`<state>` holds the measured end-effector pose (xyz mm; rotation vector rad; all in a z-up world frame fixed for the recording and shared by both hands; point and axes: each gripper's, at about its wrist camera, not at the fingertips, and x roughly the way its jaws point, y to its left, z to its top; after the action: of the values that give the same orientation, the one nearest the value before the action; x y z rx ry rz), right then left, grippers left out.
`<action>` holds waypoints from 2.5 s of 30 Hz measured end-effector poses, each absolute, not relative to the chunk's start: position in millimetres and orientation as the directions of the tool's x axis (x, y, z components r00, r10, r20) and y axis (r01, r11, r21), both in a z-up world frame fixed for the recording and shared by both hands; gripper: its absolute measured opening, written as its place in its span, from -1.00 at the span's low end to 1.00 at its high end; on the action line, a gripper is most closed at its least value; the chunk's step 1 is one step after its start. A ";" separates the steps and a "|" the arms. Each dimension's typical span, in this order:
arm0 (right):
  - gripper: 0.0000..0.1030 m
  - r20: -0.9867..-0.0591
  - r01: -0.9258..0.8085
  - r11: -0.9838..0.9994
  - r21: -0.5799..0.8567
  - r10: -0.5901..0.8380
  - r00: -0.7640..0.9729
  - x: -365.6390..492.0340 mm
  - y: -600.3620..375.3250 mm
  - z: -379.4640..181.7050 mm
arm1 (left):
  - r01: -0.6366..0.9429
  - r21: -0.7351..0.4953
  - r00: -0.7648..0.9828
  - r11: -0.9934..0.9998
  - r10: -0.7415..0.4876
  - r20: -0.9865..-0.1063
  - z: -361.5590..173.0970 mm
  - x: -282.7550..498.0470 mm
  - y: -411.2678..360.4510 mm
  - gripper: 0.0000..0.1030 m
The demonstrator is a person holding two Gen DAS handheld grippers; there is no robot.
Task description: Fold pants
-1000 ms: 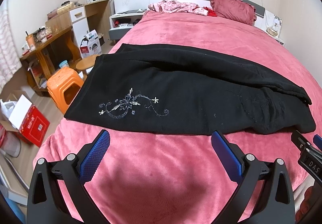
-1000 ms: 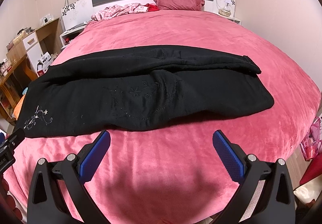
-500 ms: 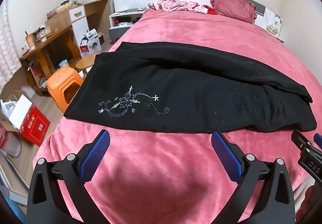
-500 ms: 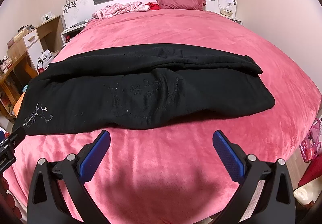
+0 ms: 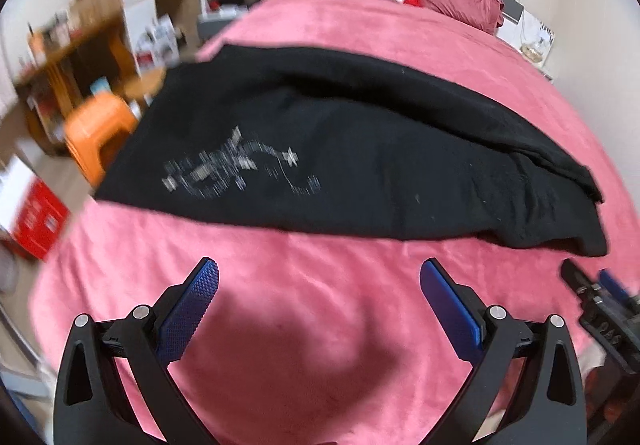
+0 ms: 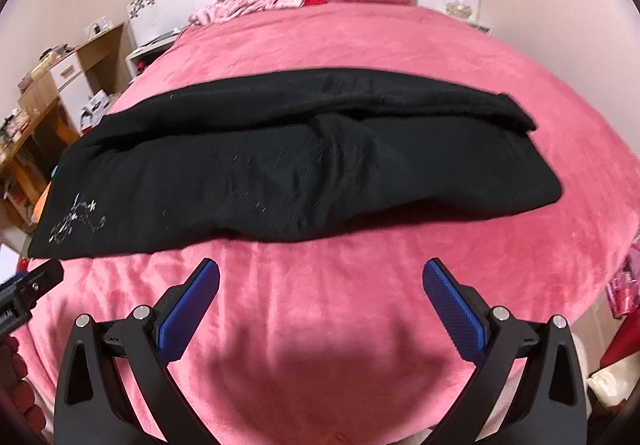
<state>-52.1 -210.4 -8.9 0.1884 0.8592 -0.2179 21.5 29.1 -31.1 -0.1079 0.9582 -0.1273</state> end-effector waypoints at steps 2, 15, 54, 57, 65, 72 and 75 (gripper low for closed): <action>0.97 -0.748 0.183 0.974 0.133 -0.022 0.663 -49.6 -211.8 -16.7 | 0.039 -0.231 0.541 0.972 -0.215 -0.813 -39.6 25.2 39.7 0.94; 0.97 -0.771 0.436 0.763 0.478 0.126 0.625 -60.2 -328.8 -50.8 | -0.049 -0.445 0.555 0.894 -0.346 -0.756 -80.6 41.5 96.7 0.94; -0.76 -0.409 0.327 0.348 0.879 0.195 0.891 -78.8 -476.5 -111.4 | -0.176 -0.739 0.753 0.650 -0.394 -0.526 -96.6 80.6 171.1 0.94; -0.76 -0.414 0.329 0.358 0.874 0.190 0.890 -75.6 -476.4 -111.0 | -0.170 -0.747 0.762 0.642 -0.395 -0.513 -96.1 90.2 170.2 0.94; -0.76 -0.433 0.331 0.417 0.847 0.180 0.883 -68.8 -472.5 -108.7 | -0.085 -0.537 0.723 0.839 -0.319 -0.612 -100.7 109.1 139.1 0.72; -0.78 -0.465 0.344 0.476 0.810 0.163 0.870 -60.1 -468.2 -105.0 | -0.219 -0.592 0.695 0.776 -0.302 -0.653 -106.4 112.8 174.0 -0.43; -0.83 -0.485 0.358 0.487 0.797 0.163 0.859 -59.9 -468.5 -104.5 | -0.199 -0.569 0.663 0.798 -0.318 -0.678 -101.0 114.6 176.2 -0.66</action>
<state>-59.9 -468.5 -104.5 1.0703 0.5503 -0.1262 114.6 176.2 -101.0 -0.6648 0.8599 -0.0735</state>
